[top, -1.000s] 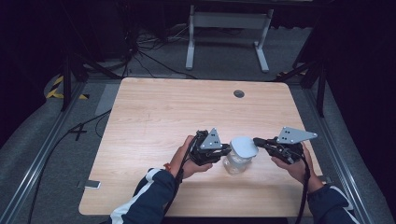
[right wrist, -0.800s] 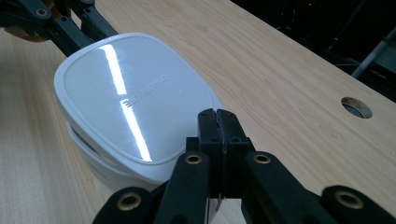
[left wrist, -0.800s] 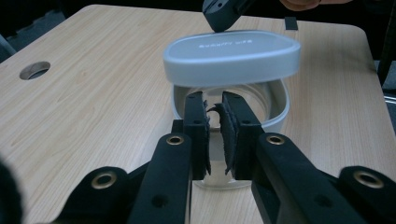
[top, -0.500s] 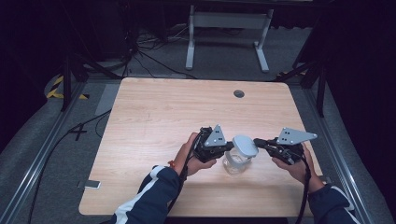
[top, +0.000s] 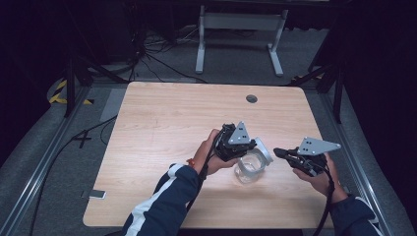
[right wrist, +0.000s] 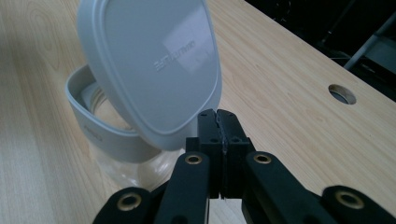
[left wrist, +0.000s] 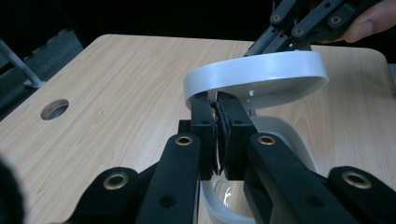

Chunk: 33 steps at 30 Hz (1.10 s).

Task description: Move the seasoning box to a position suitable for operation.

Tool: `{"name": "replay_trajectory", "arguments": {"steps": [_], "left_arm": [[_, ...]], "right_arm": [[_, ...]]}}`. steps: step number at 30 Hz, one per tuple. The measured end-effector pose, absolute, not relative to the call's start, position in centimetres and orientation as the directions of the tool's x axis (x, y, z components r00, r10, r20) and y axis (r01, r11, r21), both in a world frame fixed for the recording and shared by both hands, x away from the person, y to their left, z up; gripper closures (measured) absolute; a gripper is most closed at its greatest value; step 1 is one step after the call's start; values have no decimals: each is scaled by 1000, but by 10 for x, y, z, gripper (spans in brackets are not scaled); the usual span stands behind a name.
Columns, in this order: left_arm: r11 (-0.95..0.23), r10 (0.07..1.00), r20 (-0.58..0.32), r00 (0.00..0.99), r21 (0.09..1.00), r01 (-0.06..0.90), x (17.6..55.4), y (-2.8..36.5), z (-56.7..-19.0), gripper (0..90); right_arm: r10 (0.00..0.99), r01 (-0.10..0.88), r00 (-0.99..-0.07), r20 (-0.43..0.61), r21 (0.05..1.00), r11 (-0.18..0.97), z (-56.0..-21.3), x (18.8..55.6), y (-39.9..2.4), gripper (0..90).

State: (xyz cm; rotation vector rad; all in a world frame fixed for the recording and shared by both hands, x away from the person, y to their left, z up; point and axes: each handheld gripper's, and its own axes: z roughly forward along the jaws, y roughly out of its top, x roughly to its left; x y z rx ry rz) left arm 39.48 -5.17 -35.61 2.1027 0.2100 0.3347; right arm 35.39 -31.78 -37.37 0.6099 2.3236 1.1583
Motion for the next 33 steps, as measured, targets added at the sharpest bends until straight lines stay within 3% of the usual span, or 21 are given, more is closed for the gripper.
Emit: {"name": "replay_trajectory", "arguments": {"steps": [22,33], "left_arm": [[-557,273,196,942,830,-12,406,-74,-352,832],[-590,294,217,931,808,-2,397,-21,-352,804]], "right_arm": [[582,219,-793,-181,807,549,-379,353,-331,897],[587,225,-790,-177,807,547,-380,355,-333,897]]}}
